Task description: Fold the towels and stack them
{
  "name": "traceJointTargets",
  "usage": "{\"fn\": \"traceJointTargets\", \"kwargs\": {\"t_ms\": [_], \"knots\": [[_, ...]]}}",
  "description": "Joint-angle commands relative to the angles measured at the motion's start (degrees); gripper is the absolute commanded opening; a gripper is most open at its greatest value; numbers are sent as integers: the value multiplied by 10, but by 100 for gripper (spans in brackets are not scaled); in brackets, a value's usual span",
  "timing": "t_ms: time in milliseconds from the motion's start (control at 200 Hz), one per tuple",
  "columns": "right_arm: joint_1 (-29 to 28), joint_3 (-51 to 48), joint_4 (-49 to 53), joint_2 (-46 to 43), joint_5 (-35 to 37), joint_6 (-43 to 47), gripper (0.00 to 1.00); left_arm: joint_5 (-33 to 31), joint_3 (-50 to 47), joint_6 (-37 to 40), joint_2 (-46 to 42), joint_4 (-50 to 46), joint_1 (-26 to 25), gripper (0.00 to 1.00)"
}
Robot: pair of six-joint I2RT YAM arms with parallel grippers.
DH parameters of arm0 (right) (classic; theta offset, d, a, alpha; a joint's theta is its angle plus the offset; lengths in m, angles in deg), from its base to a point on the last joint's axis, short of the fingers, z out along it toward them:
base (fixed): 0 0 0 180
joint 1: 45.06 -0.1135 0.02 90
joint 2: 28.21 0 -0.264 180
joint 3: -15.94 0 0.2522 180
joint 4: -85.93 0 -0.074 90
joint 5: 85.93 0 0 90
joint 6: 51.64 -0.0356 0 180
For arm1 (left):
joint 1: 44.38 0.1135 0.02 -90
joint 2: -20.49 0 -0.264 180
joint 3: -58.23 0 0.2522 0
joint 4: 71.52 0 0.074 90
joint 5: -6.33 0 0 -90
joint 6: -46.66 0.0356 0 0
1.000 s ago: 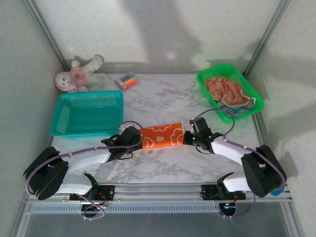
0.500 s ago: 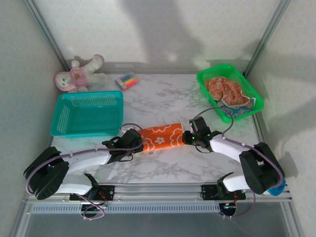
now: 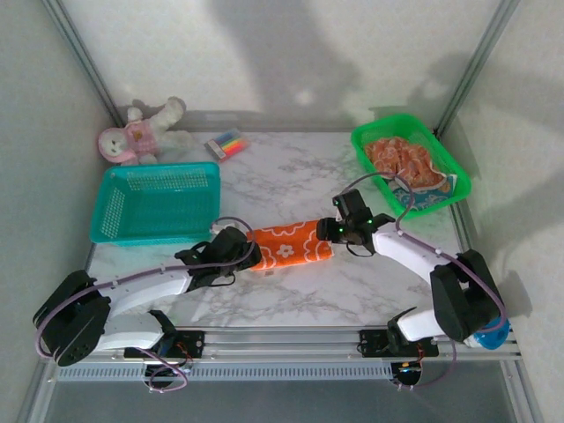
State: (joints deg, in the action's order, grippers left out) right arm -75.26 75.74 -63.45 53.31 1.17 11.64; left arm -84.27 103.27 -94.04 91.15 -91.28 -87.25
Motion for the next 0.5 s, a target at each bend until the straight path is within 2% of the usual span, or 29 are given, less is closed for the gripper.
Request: {"fn": "traceJointTargets", "kwargs": {"t_ms": [0, 135, 255, 496], "knots": [[1, 21, 38, 28, -32, 13, 54, 51, 22, 11, 21, 23, 18, 58], [3, 27, 46, 54, -54, 22, 54, 64, 15, 3, 38, 46, 38, 59], [5, 34, 50, 82, -79, 28, 54, 108, -4, -5, 52, 85, 71, 58], [5, 37, 50, 117, -86, 30, 52, 146, -5, -3, 91, 127, 75, 55]]}}
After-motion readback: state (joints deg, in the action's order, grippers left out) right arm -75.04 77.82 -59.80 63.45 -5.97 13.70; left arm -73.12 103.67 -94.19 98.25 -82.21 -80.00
